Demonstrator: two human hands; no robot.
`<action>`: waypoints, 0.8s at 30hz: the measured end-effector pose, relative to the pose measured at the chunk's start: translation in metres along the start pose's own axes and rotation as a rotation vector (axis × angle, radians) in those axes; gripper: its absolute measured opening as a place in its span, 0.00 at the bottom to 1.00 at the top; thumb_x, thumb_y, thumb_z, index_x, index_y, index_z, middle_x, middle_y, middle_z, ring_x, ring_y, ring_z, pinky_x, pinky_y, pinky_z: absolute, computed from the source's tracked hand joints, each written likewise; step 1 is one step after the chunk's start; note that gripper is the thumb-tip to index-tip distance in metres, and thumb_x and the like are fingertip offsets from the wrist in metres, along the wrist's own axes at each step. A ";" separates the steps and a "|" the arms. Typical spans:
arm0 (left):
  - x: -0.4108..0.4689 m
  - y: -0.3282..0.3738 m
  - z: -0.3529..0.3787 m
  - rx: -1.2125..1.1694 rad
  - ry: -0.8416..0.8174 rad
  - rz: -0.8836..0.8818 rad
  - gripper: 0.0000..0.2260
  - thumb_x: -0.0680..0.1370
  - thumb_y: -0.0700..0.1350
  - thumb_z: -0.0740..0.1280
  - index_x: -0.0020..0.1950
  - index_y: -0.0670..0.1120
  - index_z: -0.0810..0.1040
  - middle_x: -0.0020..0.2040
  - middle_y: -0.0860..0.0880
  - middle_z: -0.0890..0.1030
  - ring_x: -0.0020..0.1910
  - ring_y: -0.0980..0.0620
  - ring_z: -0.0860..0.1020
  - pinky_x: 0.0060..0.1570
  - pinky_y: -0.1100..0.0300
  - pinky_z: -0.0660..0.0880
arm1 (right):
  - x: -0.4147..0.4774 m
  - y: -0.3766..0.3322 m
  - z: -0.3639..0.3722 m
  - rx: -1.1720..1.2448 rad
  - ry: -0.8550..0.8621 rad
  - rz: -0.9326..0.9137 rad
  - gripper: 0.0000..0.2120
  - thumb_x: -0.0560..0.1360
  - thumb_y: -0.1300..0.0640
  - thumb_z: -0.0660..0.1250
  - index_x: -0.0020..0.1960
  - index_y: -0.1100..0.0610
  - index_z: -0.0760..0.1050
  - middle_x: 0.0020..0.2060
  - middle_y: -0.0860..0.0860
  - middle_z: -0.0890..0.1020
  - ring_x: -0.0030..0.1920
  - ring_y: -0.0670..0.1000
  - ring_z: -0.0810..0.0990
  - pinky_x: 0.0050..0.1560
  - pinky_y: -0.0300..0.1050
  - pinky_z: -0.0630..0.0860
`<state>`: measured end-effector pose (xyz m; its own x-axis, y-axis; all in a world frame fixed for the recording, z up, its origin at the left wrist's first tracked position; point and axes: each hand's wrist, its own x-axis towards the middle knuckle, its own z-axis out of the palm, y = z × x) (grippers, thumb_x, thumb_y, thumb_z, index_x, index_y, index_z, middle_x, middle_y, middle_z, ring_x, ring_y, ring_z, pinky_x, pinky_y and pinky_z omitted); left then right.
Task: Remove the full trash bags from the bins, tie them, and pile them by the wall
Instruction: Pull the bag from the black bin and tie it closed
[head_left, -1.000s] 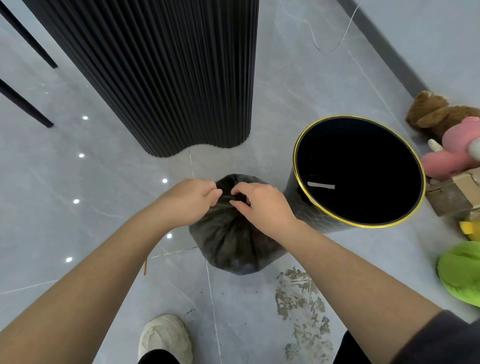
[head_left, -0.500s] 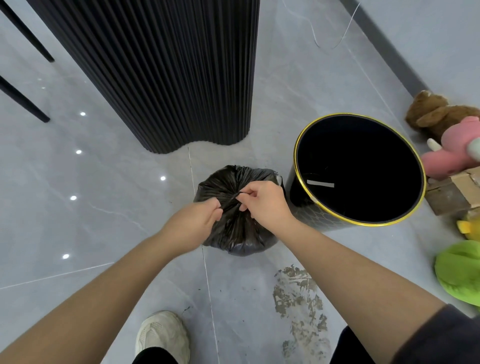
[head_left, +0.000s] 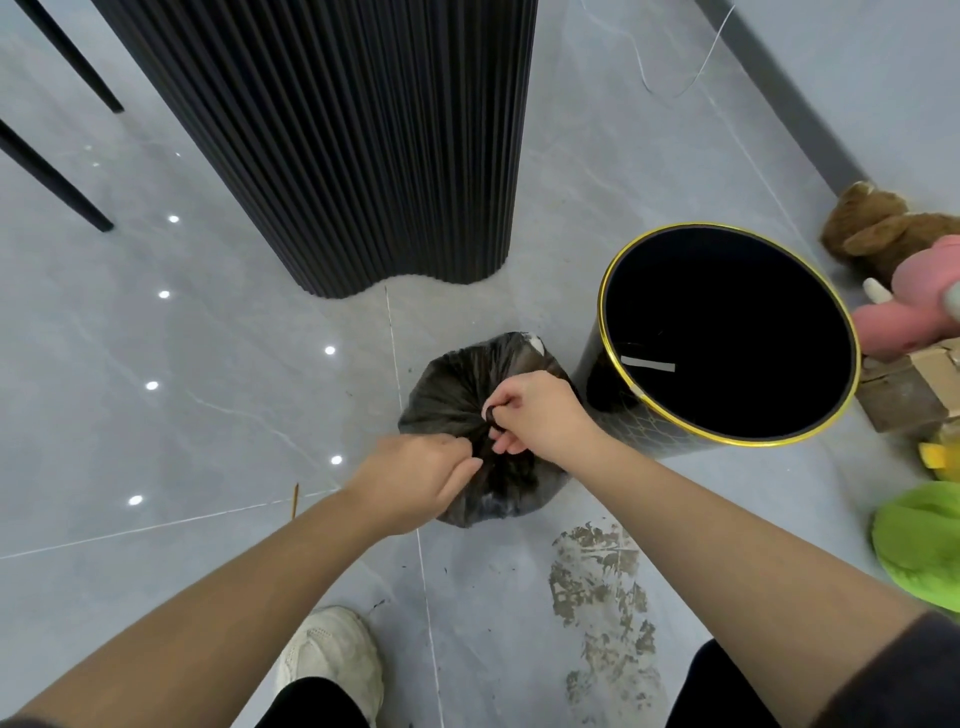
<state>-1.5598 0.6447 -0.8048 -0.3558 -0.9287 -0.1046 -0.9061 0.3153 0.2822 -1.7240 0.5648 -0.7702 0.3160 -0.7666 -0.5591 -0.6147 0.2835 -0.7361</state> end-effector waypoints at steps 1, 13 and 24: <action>-0.001 -0.002 -0.004 -0.043 0.007 -0.032 0.19 0.78 0.58 0.45 0.39 0.50 0.69 0.35 0.53 0.75 0.32 0.49 0.73 0.31 0.58 0.63 | 0.000 0.002 -0.002 -0.197 -0.008 -0.059 0.09 0.77 0.64 0.62 0.44 0.58 0.80 0.36 0.56 0.84 0.36 0.54 0.84 0.42 0.46 0.82; 0.063 0.001 -0.034 -1.163 -0.011 -0.605 0.09 0.81 0.41 0.59 0.45 0.43 0.77 0.38 0.46 0.79 0.33 0.51 0.77 0.36 0.59 0.77 | -0.001 0.034 -0.012 -0.927 0.187 -0.755 0.14 0.61 0.67 0.75 0.44 0.55 0.81 0.34 0.51 0.76 0.31 0.54 0.77 0.25 0.42 0.70; 0.089 0.009 -0.033 -1.362 -0.406 -0.500 0.13 0.78 0.49 0.64 0.62 0.50 0.71 0.41 0.48 0.78 0.35 0.52 0.76 0.34 0.61 0.71 | -0.003 0.051 -0.022 -0.937 0.096 -0.971 0.12 0.64 0.70 0.72 0.46 0.59 0.80 0.41 0.54 0.78 0.39 0.56 0.79 0.37 0.48 0.80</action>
<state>-1.5920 0.5587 -0.7796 -0.3271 -0.6951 -0.6402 -0.1310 -0.6375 0.7592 -1.7719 0.5689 -0.7980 0.8732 -0.4788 0.0908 -0.4436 -0.8581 -0.2588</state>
